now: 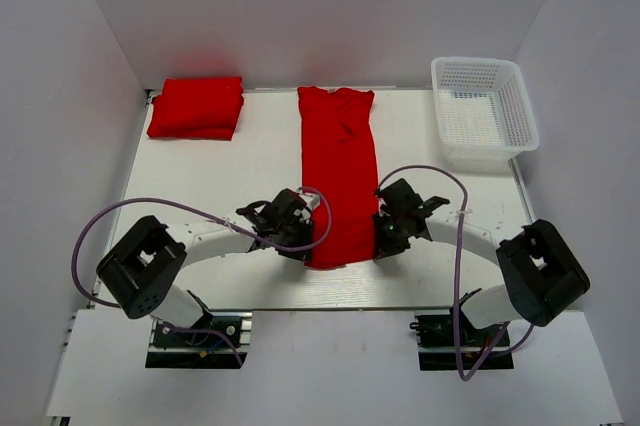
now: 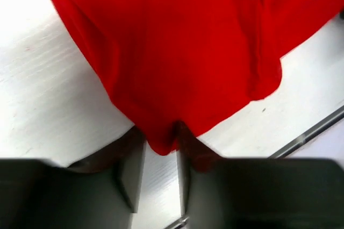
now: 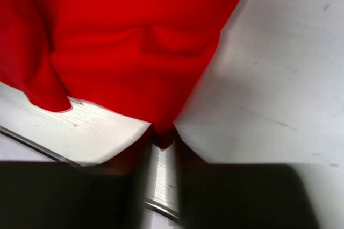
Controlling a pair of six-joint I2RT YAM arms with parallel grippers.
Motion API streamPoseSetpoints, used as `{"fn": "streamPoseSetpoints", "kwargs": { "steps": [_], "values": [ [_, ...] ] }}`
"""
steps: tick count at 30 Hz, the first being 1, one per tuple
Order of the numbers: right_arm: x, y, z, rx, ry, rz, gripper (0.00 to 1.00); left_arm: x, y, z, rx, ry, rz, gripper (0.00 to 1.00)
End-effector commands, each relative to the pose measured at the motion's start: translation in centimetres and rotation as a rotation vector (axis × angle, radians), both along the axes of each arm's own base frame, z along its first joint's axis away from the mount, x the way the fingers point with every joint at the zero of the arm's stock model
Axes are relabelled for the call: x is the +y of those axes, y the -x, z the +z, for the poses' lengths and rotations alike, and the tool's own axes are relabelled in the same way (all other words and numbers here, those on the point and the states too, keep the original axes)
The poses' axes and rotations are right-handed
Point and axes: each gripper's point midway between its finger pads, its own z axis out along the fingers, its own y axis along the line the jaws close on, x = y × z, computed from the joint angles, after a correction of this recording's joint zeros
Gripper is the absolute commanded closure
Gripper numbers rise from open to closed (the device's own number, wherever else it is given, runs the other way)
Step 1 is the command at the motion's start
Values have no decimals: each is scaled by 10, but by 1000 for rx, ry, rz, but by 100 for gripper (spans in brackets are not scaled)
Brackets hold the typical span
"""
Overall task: Fold and stack the t-shirts
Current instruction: Grab the bottom of the folded rectangular tshirt with both arms, then fold the folded rectangular tshirt in 1/3 of the way
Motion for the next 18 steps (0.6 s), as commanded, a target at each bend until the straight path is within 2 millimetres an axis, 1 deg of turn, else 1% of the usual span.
{"fn": "streamPoseSetpoints", "kwargs": {
  "steps": [1, 2, 3, 4, 5, 6, 7, 8, 9, 10, 11, 12, 13, 14, 15, 16, 17, 18],
  "values": [
    [1, 12, -1, 41, -23, 17, 96, 14, 28, -24, 86, -64, -18, 63],
    [0, 13, 0, 42, -20, 8, 100, 14, 28, -24, 86, -64, -18, 68],
    [0, 11, 2, 31, -23, 8, 100, 14, 29, -23, 93, -62, -8, 80],
    [2, 12, 5, 35, -34, 14, 100, 8, 29, -16, 84, -42, -23, 84],
    [4, 12, 10, 25, -44, 14, 100, 10, 32, -15, 99, -48, -11, 89],
    [5, 12, 13, 23, -52, 13, 100, 8, 31, -9, 97, -40, -3, 97],
    [4, 13, 18, 25, -54, 11, 100, 4, 28, -1, 98, -27, 14, 100],
    [4, 13, 20, 24, -60, 1, 100, 6, 31, 6, 106, -26, 25, 100],
    [5, 14, 22, 26, -63, -1, 100, 3, 32, 12, 111, -8, 15, 100],
    [7, 15, 30, 15, -85, 4, 100, -2, 27, 23, 92, 13, 14, 100],
    [9, 13, 34, 4, -97, 3, 100, -6, 28, 28, 108, 30, 12, 100],
    [10, 11, 39, -10, -105, -2, 100, -17, 22, 42, 90, 68, 3, 100],
    [12, 7, 42, -23, -108, -5, 100, -19, 16, 46, 90, 74, 4, 100],
    [11, 0, 47, -46, -98, -18, 100, -22, 15, 49, 100, 76, -1, 100],
    [12, -5, 51, -57, -90, -26, 100, -26, 4, 54, 95, 60, 7, 100],
    [11, -10, 53, -66, -85, -39, 100, -28, -1, 55, 94, 45, 14, 100],
    [10, -21, 59, -101, -64, -64, 100, -30, -7, 57, 90, 33, 20, 100],
    [8, -23, 57, -93, -47, -85, 100, -41, -16, 69, 72, 53, 19, 100]
  ]
}}
